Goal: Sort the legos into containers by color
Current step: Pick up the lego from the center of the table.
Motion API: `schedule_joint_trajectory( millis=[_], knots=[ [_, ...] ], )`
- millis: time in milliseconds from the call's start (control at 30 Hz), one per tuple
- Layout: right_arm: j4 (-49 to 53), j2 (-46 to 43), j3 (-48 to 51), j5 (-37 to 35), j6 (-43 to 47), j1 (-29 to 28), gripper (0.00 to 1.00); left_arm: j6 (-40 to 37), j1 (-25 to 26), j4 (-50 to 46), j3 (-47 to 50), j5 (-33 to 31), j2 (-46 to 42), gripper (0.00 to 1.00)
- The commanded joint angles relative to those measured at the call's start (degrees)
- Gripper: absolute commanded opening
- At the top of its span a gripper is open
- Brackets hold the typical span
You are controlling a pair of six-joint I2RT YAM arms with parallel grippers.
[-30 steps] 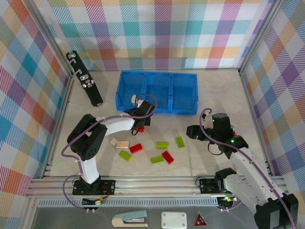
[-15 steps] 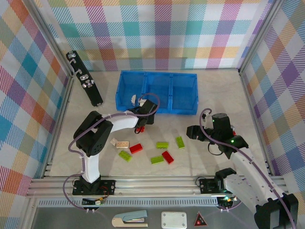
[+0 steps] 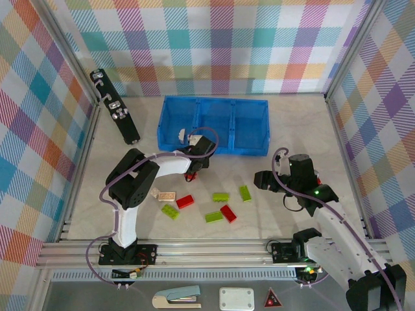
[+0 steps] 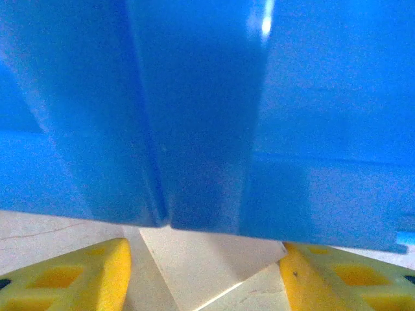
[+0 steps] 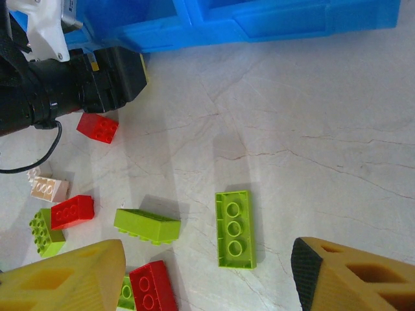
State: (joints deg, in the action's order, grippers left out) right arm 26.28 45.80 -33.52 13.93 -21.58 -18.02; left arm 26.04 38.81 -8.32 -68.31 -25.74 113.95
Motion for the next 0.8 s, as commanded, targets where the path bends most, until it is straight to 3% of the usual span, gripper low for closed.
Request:
schedule_joint_trajectory(
  millis=[0,267,767],
  knots=[
    [0.57,-0.47,-1.69,-0.35,0.92,-0.35,0.7,1.41,-0.57,1.7,-0.25,-1.25,2.06,0.58],
    [0.65,-0.55,-1.45,-0.32,0.84,-0.34,0.7,0.42,-0.66,1.48,0.28,-0.97,0.95,0.45],
    [0.77,-1.86,-0.35,-0.36,0.23,-0.34,0.7,-2.89,-0.65,-1.54,5.2,1.28,-7.73,0.41]
  ],
)
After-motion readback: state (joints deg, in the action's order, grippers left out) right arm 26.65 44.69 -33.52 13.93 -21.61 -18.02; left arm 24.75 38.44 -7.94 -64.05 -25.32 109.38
